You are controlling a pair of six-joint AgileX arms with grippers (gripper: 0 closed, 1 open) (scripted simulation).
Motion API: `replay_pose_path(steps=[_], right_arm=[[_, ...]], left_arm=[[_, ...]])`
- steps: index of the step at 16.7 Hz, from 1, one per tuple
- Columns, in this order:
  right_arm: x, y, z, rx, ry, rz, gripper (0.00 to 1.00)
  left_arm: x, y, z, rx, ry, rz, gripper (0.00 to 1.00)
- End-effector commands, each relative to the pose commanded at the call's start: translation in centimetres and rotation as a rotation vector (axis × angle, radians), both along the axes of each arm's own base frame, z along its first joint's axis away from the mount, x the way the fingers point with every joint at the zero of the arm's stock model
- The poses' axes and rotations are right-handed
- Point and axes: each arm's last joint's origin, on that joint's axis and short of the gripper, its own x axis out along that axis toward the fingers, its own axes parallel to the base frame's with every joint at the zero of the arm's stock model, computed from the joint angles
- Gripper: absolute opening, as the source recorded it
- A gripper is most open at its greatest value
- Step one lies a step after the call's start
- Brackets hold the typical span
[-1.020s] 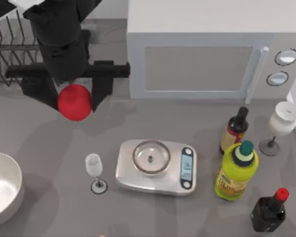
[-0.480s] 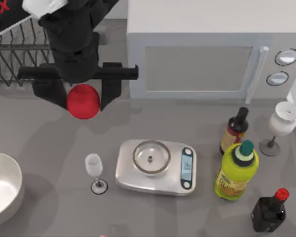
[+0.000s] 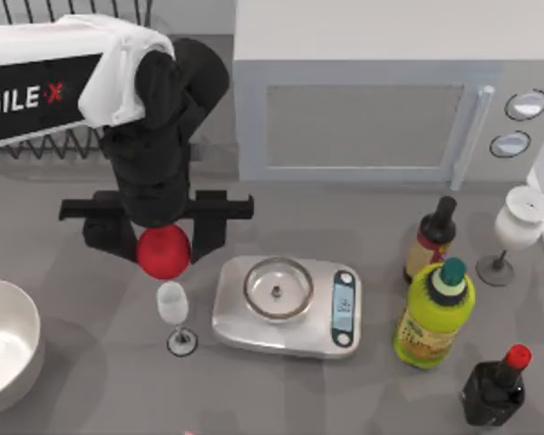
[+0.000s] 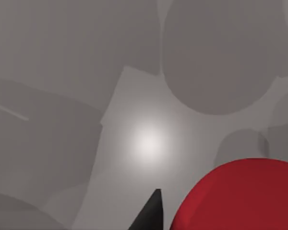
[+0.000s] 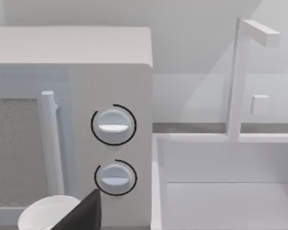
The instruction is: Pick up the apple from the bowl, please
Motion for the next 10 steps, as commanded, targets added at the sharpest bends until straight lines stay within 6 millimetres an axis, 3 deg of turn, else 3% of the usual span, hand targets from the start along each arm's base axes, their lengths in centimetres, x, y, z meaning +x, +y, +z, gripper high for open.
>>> replay_pose_path(steps=[6, 10], right_arm=[[0.00, 0.00, 0.00, 0.000, 0.000, 0.000, 1.00], [0.00, 0.00, 0.00, 0.000, 0.000, 0.000, 1.00]], left_arm=[[-0.25, -0.20, -0.95, -0.022, 0.018, -0.012, 0.00], [-0.25, -0.20, -0.95, -0.022, 0.018, -0.012, 0.30]])
